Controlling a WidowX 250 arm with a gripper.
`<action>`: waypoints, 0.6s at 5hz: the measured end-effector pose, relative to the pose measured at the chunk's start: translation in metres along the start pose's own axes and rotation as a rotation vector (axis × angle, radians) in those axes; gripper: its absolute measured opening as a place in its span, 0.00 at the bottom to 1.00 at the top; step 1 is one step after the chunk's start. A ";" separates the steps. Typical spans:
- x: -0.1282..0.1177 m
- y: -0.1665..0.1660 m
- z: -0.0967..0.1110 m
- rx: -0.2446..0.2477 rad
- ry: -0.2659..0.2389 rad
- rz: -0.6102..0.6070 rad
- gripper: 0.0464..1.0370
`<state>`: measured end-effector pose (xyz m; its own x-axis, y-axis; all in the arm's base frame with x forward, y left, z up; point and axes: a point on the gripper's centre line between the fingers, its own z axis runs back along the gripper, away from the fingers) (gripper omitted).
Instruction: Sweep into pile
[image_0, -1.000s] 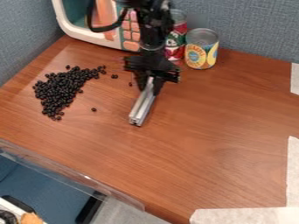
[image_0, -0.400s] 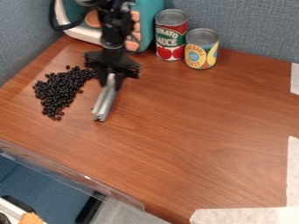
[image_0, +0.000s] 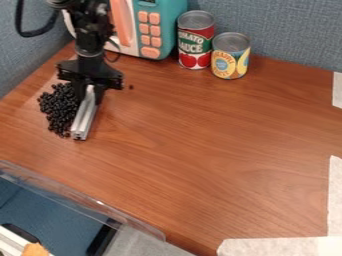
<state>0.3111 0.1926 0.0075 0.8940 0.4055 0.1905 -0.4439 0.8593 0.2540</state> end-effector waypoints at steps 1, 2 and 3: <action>-0.002 0.021 -0.004 0.019 0.010 0.028 0.30; -0.002 0.030 -0.006 0.007 0.009 0.039 0.30; 0.003 0.025 -0.005 -0.038 -0.015 0.024 0.30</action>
<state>0.3036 0.2167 0.0094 0.8821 0.4216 0.2099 -0.4622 0.8608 0.2132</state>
